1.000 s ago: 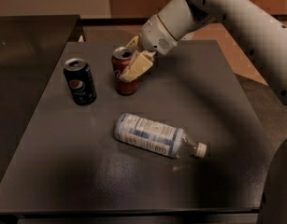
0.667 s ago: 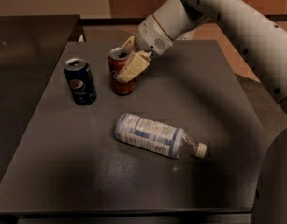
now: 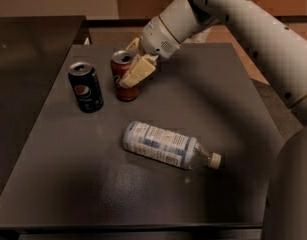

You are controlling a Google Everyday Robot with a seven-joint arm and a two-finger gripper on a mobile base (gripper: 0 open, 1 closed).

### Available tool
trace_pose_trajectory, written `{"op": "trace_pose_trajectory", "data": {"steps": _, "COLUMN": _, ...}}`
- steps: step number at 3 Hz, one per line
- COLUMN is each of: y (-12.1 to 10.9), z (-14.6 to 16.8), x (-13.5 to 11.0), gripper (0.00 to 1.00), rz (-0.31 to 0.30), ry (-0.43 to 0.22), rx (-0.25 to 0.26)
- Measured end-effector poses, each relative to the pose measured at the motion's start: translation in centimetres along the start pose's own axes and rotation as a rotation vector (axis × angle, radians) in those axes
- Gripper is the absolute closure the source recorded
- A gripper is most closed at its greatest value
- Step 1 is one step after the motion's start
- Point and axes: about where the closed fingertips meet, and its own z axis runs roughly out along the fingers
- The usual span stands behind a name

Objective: Move coke can near pepsi can

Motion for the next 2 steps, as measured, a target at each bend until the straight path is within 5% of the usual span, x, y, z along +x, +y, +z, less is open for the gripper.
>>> {"op": "trace_pose_trajectory", "data": {"steps": 1, "y": -0.03, "z": 0.24, "x": -0.07, "gripper": 0.00, "rz": -0.001, "ry": -0.001, "rx": -0.003}}
{"op": "trace_pose_trajectory", "data": {"steps": 2, "y": -0.04, "z": 0.25, "x": -0.07, "gripper": 0.00, "rz": -0.001, "ry": -0.001, "rx": -0.003}}
